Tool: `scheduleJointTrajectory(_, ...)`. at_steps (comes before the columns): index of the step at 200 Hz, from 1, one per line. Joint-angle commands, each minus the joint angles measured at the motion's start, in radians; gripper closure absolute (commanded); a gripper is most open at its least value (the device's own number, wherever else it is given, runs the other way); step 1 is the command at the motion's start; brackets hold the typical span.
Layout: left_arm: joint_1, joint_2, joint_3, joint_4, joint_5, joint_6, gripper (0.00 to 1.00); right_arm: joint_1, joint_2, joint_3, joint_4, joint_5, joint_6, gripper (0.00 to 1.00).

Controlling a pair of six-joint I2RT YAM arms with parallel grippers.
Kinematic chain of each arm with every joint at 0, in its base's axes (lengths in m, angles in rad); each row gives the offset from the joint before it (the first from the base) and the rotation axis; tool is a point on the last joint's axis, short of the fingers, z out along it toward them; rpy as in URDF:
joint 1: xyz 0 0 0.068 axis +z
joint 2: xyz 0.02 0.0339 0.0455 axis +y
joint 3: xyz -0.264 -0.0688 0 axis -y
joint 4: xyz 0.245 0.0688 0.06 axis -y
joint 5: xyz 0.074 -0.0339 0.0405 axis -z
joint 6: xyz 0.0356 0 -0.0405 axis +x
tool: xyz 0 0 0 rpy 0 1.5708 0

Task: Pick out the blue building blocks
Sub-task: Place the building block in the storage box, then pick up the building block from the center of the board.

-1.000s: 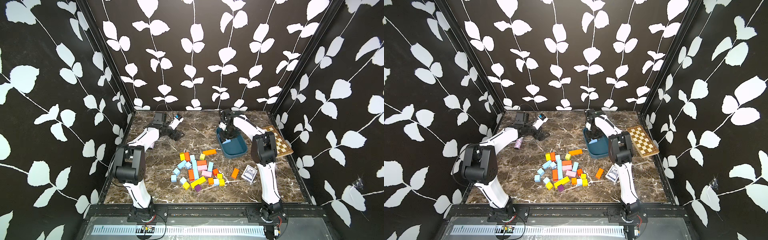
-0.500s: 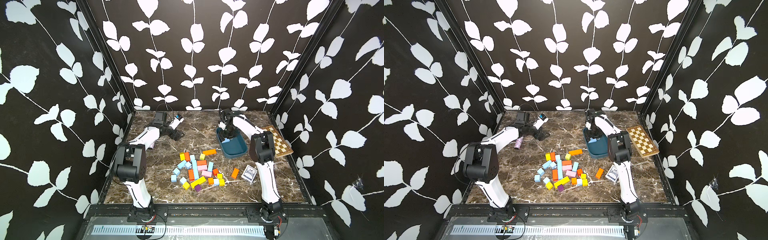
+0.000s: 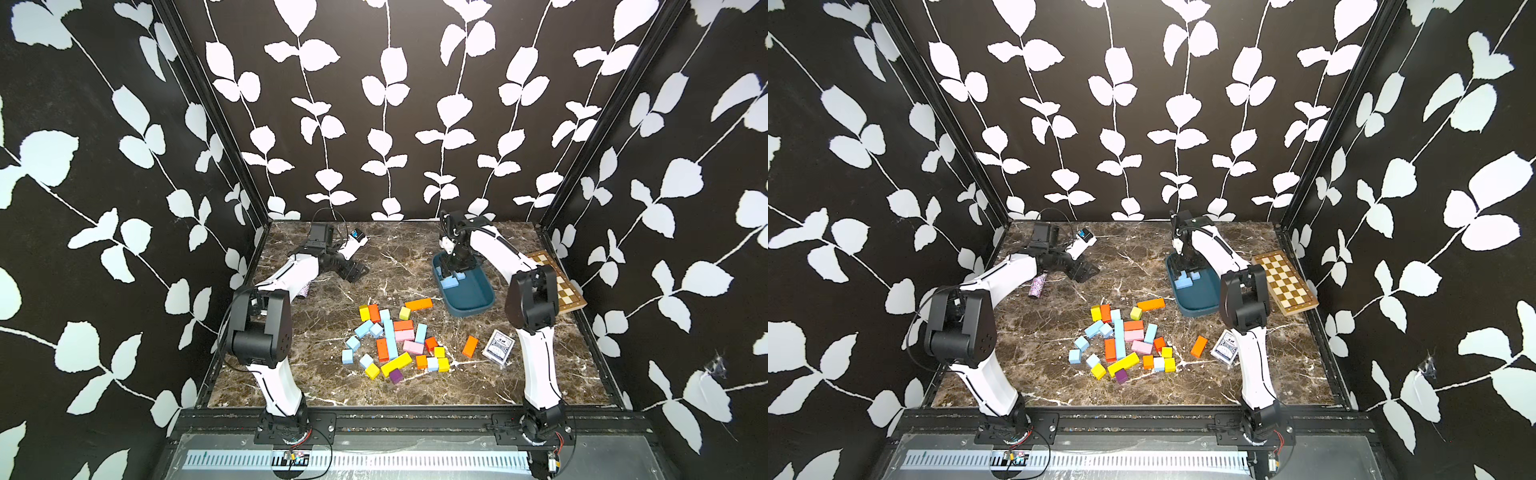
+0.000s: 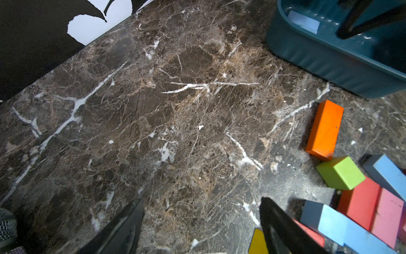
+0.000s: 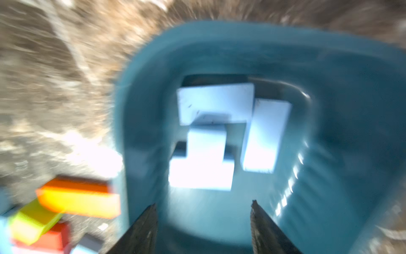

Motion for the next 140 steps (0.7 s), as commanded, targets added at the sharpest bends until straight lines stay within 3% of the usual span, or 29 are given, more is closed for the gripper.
scheduleJointTrajectory(1, 0.004, -0.093, -0.055, 0.013, -0.013, -0.042, 0.15, 0.091, -0.142, -0.076, -0.013, 0.023, 0.110, 0.37)
scheduleJointTrajectory(30, 0.005, -0.160, -0.149, 0.031, -0.016, -0.097, 0.15, 0.199, -0.211, -0.209, 0.065, -0.007, 0.340, 0.43)
scheduleJointTrajectory(55, 0.005, -0.198, -0.206, 0.038, -0.096, -0.163, 0.14, 0.282, -0.229, -0.299, 0.188, -0.057, 0.485, 0.49)
scheduleJointTrajectory(117, 0.020, -0.249, -0.291, 0.040, -0.258, -0.233, 0.09, 0.419, -0.068, -0.177, 0.173, -0.062, 0.529, 0.52)
scheduleJointTrajectory(140, 0.055, -0.252, -0.296, 0.039, -0.268, -0.260, 0.08, 0.442, -0.004, -0.120, 0.156, -0.089, 0.511, 0.51)
